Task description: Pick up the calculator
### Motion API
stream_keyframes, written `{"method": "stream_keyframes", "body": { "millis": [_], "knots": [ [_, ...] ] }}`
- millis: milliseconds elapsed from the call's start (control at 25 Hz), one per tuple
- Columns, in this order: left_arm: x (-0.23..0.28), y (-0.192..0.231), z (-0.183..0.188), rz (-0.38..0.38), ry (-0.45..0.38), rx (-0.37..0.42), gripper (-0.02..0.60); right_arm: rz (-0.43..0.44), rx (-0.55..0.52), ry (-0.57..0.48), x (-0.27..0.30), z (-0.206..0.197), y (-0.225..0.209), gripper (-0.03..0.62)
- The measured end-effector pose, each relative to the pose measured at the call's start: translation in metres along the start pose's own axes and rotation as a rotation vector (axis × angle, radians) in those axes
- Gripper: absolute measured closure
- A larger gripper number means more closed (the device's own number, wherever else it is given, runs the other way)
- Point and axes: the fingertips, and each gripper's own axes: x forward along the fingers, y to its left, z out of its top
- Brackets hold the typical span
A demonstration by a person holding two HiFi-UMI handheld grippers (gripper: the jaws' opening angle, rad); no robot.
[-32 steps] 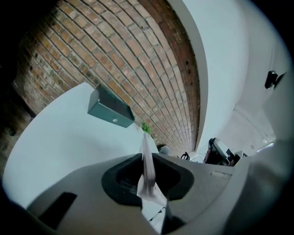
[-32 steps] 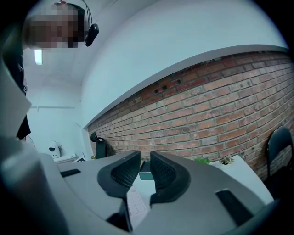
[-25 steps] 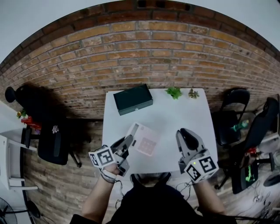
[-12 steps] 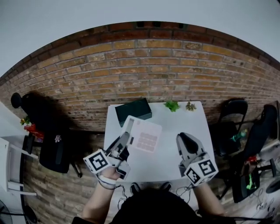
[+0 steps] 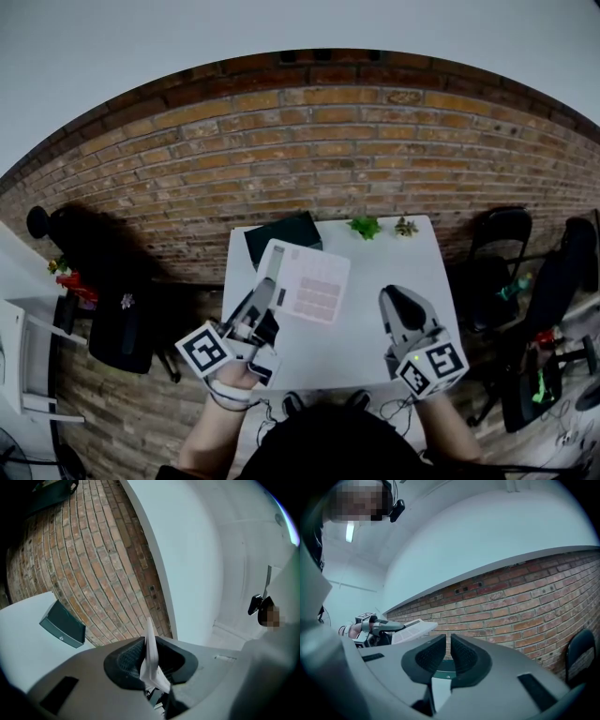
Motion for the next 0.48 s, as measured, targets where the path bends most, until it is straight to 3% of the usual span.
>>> {"method": "stream_keyframes", "body": {
  "millis": [480],
  "knots": [
    [0.013, -0.005, -0.025, 0.037, 0.01, 0.02, 0.525, -0.013, -0.016, -0.006, -0.022, 0.001, -0.025, 0.559]
  ]
}}
